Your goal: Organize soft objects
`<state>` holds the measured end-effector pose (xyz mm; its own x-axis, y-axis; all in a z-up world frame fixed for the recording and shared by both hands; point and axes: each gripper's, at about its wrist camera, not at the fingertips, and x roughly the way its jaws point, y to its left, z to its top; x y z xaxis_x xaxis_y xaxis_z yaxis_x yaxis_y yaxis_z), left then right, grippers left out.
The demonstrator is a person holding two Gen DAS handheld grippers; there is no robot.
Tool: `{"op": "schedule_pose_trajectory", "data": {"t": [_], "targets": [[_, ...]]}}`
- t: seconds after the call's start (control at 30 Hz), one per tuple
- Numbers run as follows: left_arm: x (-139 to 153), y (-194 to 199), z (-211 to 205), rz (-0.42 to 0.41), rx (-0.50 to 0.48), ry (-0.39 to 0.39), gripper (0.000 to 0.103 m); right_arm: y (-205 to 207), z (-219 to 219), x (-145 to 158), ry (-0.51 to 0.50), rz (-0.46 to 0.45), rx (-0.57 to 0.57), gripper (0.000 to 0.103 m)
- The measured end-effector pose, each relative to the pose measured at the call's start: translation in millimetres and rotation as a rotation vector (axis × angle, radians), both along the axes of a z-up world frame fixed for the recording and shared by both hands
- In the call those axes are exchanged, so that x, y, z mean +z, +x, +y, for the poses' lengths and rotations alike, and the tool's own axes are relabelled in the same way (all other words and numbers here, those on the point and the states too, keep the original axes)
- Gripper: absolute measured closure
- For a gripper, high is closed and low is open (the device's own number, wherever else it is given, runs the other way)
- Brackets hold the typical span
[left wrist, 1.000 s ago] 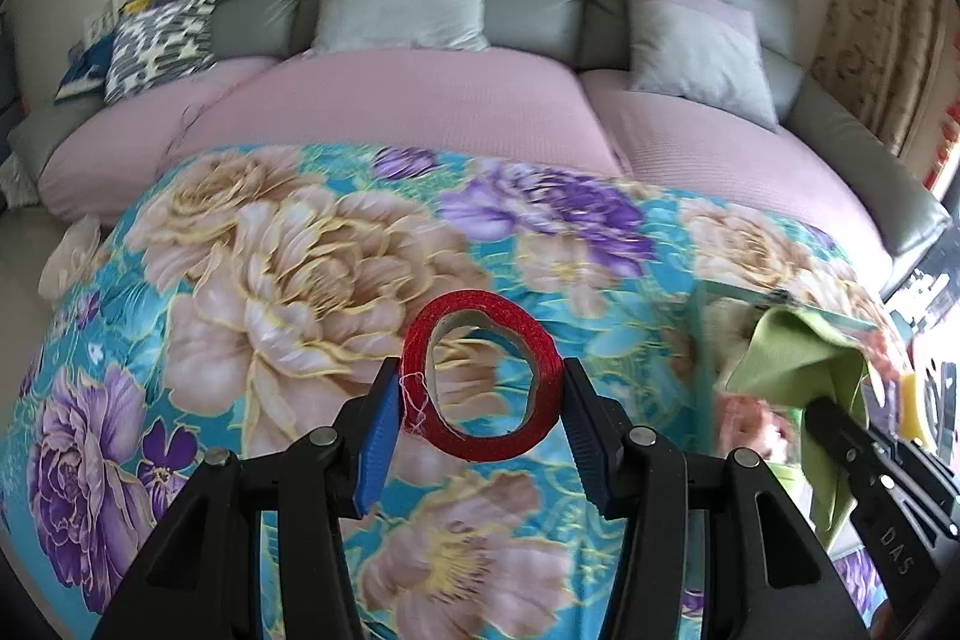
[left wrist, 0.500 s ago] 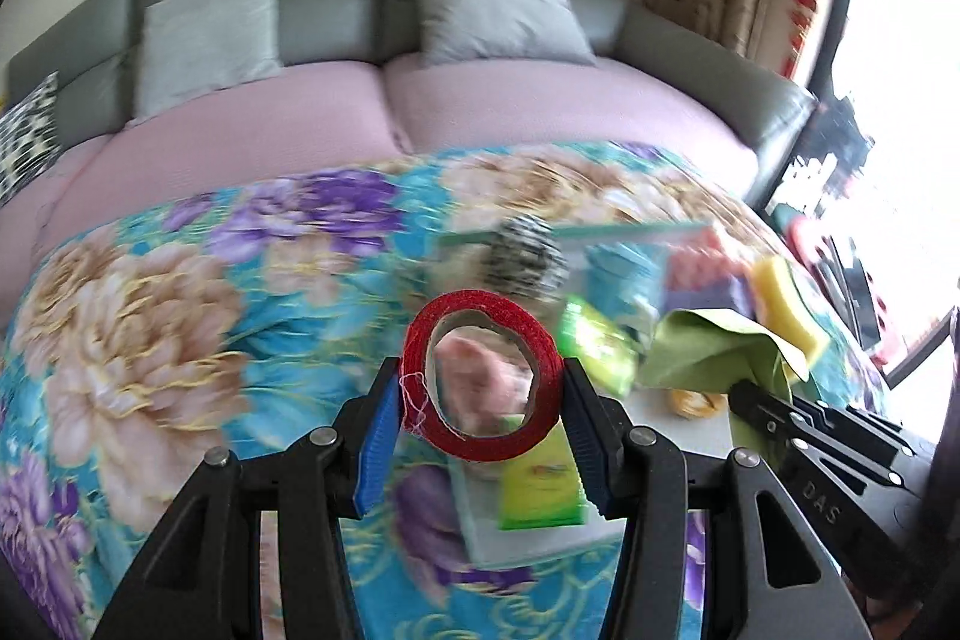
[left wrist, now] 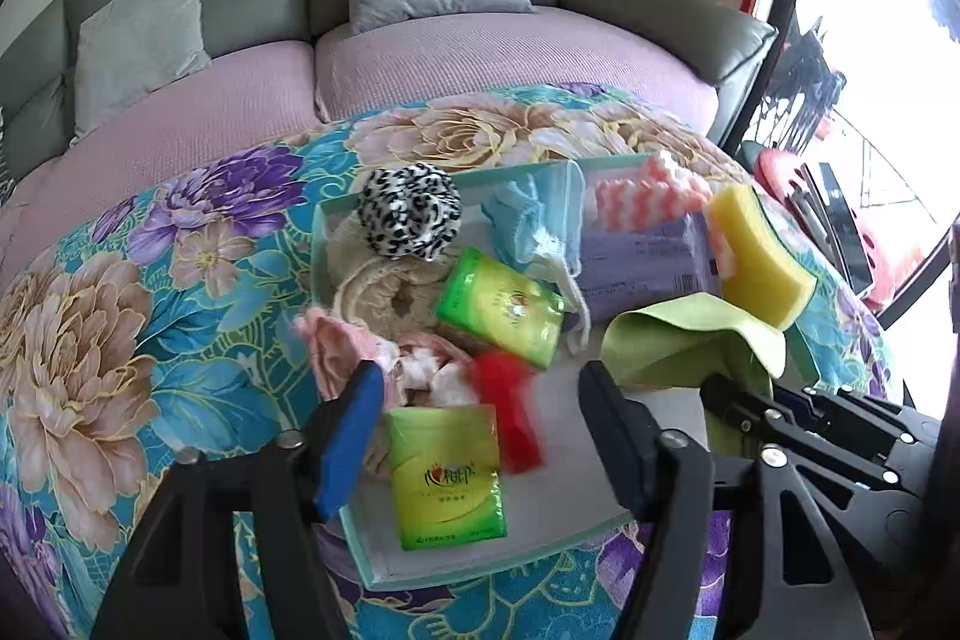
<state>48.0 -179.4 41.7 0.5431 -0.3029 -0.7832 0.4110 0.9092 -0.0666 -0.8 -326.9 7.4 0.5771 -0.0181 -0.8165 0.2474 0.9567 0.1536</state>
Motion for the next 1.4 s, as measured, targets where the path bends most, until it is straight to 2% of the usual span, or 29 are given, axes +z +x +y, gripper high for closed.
{"op": "schedule_pose_trajectory", "data": {"t": [0.13,0.2,0.23,0.33,0.4,0.5,0.57,0.73,1.13,1.3,1.4], "targets": [[4,0,14,-0.008,0.047,0.003,0.032,2,2,-6,0.012,0.018,0.011,0.065],[6,-1,23,-0.014,0.076,-0.007,0.032,4,4,-9,0.009,0.029,0.018,0.047],[7,-2,27,-0.016,0.092,-0.013,0.031,4,5,-9,0.004,0.032,0.02,0.044],[4,-6,41,-0.015,0.137,-0.015,0.018,3,8,-8,-0.001,0.028,0.027,0.038],[-2,-10,50,-0.01,0.172,0.0,0.015,2,10,-8,-0.018,0.023,0.029,0.02],[-12,-15,65,0.006,0.231,0.011,0.007,0,14,-8,-0.029,0.024,0.034,0.011],[-16,-18,76,0.004,0.281,0.016,0.007,-1,16,-8,-0.026,0.022,0.034,0.001],[-20,-27,97,0.0,0.356,0.006,0.006,-10,23,-3,-0.026,-0.003,0.033,0.0],[-20,-52,116,0.006,0.379,-0.006,0.006,-31,53,1,-0.063,-0.017,0.08,0.0],[-18,-57,121,-0.014,0.413,0.047,0.006,-33,61,0,-0.072,-0.016,0.097,0.0],[-17,-60,125,-0.013,0.413,0.041,0.006,-34,64,3,-0.082,-0.019,0.098,0.0]]}}
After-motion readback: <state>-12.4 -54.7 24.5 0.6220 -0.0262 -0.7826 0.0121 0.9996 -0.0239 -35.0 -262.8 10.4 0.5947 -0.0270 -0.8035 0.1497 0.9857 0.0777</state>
